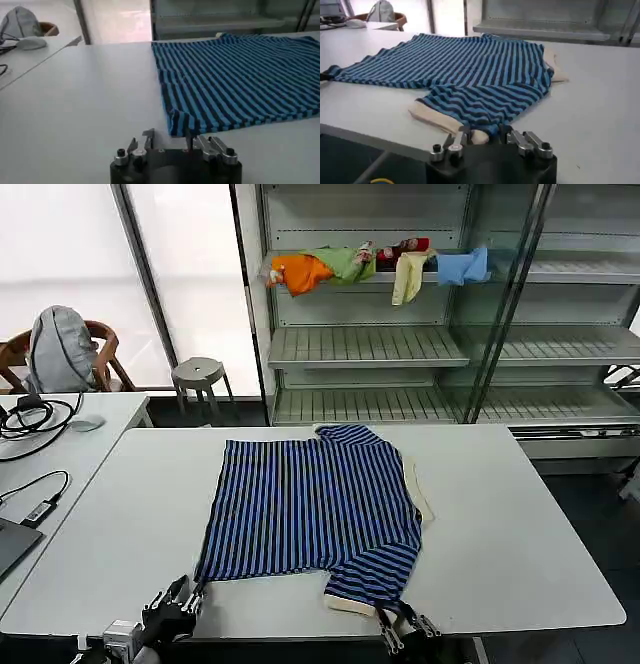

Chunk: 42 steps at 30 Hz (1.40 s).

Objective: Fold and organize the clothes.

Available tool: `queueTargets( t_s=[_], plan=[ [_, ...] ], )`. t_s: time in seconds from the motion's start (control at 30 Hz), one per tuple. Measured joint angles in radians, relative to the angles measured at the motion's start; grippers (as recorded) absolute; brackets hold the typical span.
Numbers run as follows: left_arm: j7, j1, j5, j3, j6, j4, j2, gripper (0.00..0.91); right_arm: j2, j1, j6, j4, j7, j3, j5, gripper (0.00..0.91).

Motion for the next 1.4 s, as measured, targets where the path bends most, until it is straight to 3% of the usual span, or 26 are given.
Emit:
queueTargets(
  t_s=[0.33,0.73,1.4],
  plan=[
    [0.057,-0.042,-0.024,-0.013,-0.02,-0.009,0.007,0.01,-0.012,0.082,0.003,0.016,-0.017,0.049,0.053,0.0],
    [0.133,-0.204,-0.115,-0.027,-0.027,0.069,0.009,0.01,0.011,0.325,-0.03,-0.078,-0.021,0.049,0.16,0.0],
    [0.18,-0.47,-0.207,0.013,-0.05,0.315,-0.006,0.01,0.091,0.624,-0.029,-0.336,-0.038,-0.014,0.144,0.0]
  ],
)
